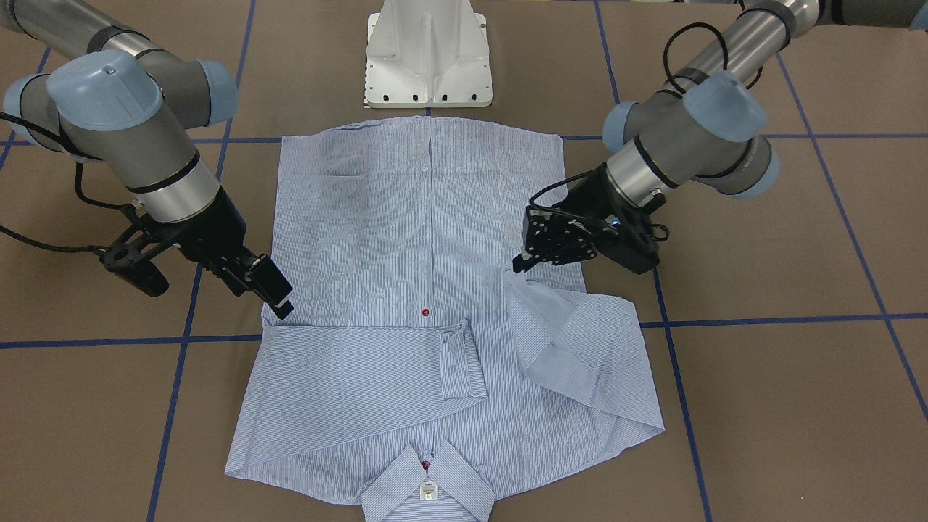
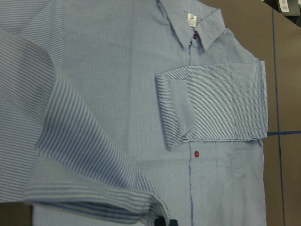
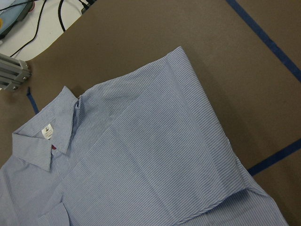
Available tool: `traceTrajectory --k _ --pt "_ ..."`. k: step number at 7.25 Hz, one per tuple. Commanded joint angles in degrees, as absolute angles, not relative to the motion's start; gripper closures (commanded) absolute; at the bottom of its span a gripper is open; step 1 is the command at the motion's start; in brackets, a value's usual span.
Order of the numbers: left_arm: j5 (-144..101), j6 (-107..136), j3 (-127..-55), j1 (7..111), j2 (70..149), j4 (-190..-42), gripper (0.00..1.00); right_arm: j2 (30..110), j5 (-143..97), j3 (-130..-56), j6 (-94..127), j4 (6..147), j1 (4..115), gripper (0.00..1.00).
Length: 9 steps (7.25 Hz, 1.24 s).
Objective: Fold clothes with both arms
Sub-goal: 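Fold the sleeve with the left gripper across the chest while the right gripper lifts, then release the sleeve on the chest with the left gripper and withdraw both grippers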
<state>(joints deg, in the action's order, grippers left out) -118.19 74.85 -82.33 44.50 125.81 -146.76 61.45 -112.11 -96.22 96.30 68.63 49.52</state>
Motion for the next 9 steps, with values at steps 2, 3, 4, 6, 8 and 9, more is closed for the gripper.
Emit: traceTrajectory --k 2,3,4,6,8,9 --pt "-102.62 65.05 -75.26 37.29 134.71 -146.86 1.00 64.24 -112.50 -97.90 95.54 68.55 52.38 0.00" --pt "-100.31 65.30 -70.27 36.57 139.26 -146.87 1.00 64.77 -112.50 -97.91 95.10 68.55 52.56 0.00" --pt "-99.94 65.48 -67.70 36.21 141.05 -146.87 1.00 65.21 -112.41 -98.08 95.10 68.55 52.73 0.00" --pt "-95.73 65.48 -65.39 33.67 143.43 -146.95 1.00 66.97 -111.71 -99.14 95.10 68.55 52.82 0.00" --pt "-94.67 65.22 -65.39 32.44 143.70 -146.87 0.77 67.76 -111.53 -99.49 95.10 68.47 52.82 0.00" --pt "-92.48 65.48 -65.30 31.13 144.48 -146.87 0.24 68.20 -111.45 -99.67 95.10 68.47 52.82 0.00"
